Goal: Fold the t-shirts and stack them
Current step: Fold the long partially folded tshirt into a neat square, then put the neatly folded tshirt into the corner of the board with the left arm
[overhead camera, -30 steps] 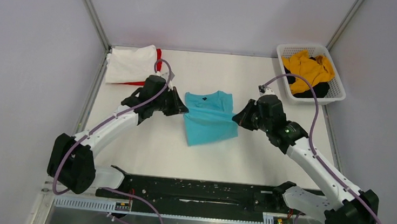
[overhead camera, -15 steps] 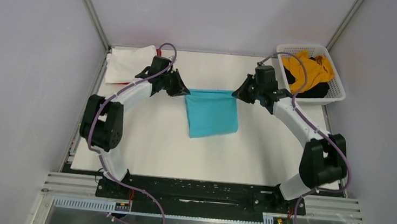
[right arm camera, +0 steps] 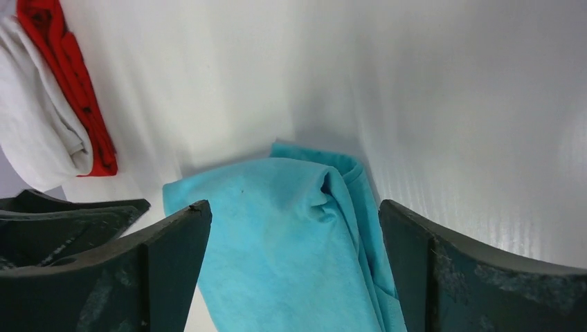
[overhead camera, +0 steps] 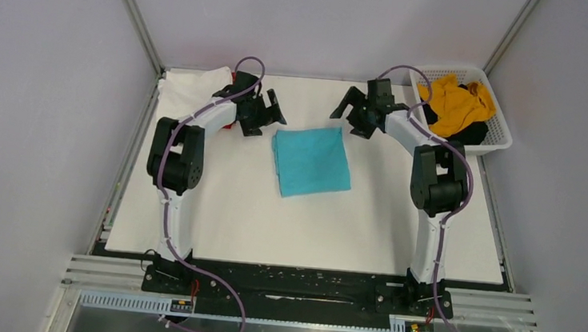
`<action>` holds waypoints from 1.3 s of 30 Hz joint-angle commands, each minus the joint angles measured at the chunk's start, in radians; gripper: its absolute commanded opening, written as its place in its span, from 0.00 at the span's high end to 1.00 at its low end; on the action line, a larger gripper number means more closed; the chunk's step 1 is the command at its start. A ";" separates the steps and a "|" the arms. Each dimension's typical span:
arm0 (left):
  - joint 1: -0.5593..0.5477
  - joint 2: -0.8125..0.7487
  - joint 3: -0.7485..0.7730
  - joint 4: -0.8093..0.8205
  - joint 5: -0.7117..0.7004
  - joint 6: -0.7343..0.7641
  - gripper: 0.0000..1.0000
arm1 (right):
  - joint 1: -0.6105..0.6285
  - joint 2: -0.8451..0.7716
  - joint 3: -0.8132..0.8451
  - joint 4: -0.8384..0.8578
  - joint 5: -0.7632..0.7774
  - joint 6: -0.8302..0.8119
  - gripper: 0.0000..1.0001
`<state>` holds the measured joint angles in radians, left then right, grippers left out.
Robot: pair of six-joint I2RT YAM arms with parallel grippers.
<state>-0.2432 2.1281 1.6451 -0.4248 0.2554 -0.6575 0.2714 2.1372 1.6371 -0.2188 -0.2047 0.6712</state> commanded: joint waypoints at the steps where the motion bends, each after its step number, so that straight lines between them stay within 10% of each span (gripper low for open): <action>1: 0.004 -0.143 -0.121 0.049 -0.046 0.013 0.01 | -0.006 -0.125 -0.008 -0.026 -0.022 -0.042 0.01; 12: -0.089 -0.222 -0.455 0.243 -0.019 -0.065 0.06 | -0.006 -0.611 -0.671 0.165 -0.015 -0.025 0.00; 24: -0.273 0.009 -0.104 -0.146 -0.453 -0.045 0.99 | -0.006 -0.881 -0.859 0.124 0.127 -0.103 0.00; 30: -0.279 0.039 0.066 -0.280 -0.799 0.104 1.00 | -0.006 -0.915 -0.872 0.121 0.131 -0.134 0.01; 39: -0.215 -0.011 0.083 0.003 -1.042 0.622 1.00 | -0.006 -0.995 -0.892 0.117 0.265 -0.195 0.00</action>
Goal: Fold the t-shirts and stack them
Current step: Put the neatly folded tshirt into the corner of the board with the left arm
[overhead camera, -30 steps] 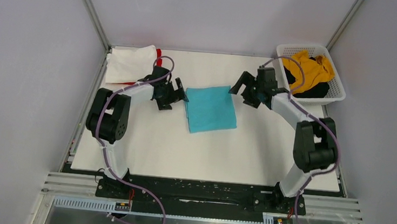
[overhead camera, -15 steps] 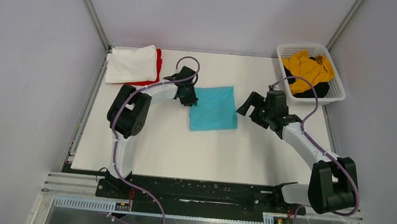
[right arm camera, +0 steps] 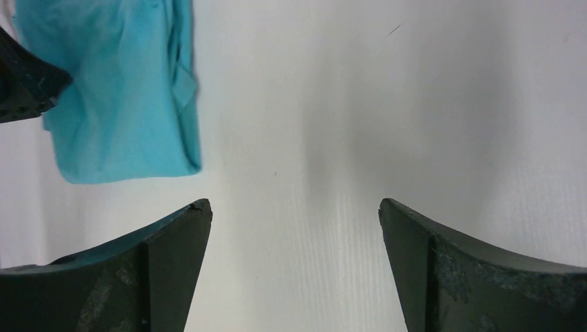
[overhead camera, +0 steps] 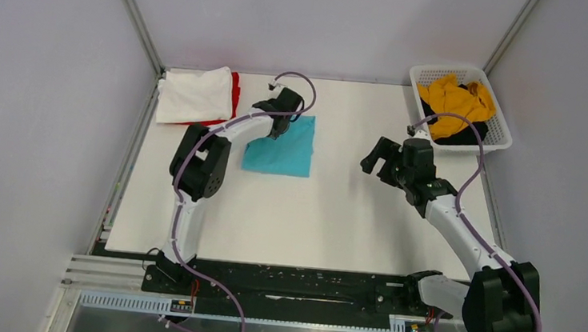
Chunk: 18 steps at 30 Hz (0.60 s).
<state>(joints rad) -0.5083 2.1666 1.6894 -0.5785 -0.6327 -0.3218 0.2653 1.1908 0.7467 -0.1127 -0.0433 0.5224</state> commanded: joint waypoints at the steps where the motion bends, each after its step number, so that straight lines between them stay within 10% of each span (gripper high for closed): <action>1: 0.070 -0.052 0.042 0.192 -0.152 0.327 1.00 | 0.000 -0.053 -0.001 0.010 0.111 -0.050 0.01; 8: 0.141 -0.085 0.080 0.387 -0.221 0.647 1.00 | 0.001 -0.058 0.006 0.010 0.132 -0.058 0.01; 18: 0.219 -0.048 0.262 0.398 -0.216 0.691 1.00 | 0.000 0.005 0.042 -0.020 0.128 -0.053 0.01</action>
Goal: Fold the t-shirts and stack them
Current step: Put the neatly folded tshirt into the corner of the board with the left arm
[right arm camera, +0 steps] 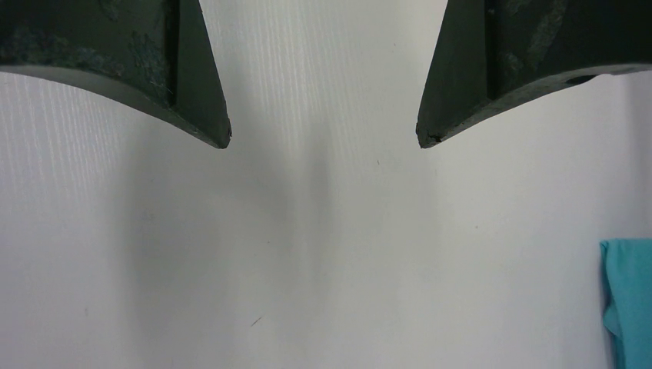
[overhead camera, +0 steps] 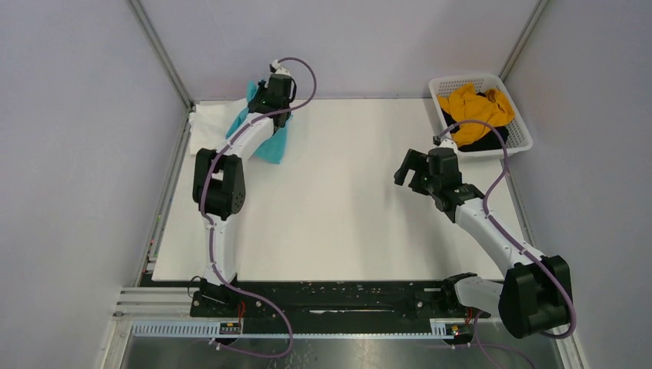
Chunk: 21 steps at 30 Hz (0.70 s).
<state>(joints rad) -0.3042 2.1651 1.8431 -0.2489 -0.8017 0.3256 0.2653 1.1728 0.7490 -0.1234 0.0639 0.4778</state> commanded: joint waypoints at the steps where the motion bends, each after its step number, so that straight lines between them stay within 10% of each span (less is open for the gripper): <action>1: 0.020 -0.038 0.121 0.066 -0.050 0.038 1.00 | 0.000 0.027 0.042 -0.010 0.014 -0.006 0.01; 21: 0.109 -0.028 0.320 -0.040 0.030 0.038 1.00 | 0.000 0.045 0.057 -0.025 0.005 -0.002 0.01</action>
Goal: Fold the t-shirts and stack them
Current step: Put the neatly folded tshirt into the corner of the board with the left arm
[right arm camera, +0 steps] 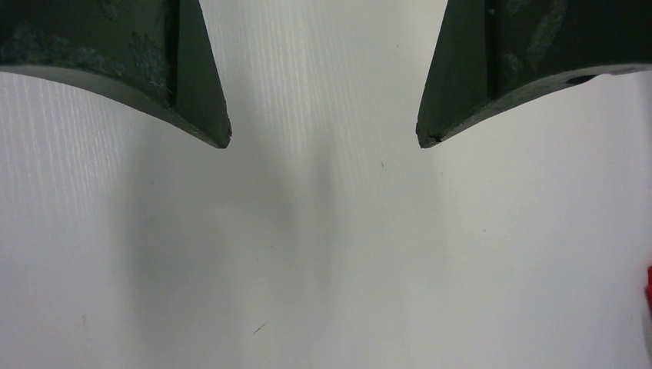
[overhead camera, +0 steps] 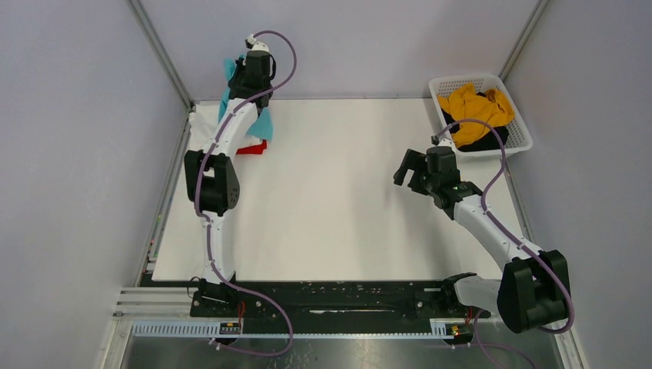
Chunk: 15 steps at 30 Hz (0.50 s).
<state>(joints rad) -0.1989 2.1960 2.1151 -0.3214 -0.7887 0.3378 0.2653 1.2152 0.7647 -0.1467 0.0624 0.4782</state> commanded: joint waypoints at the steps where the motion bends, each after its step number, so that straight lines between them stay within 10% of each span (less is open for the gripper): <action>1: 0.005 -0.064 0.048 0.033 0.021 0.029 1.00 | 0.000 0.003 0.041 -0.001 0.001 -0.002 0.01; 15: 0.079 0.004 0.032 0.130 0.014 0.036 1.00 | 0.001 0.040 0.049 -0.001 -0.005 0.005 0.01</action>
<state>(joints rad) -0.1574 2.1956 2.1151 -0.3191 -0.7380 0.3489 0.2653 1.2392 0.7696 -0.1463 0.0597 0.4786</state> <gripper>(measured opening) 0.047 0.993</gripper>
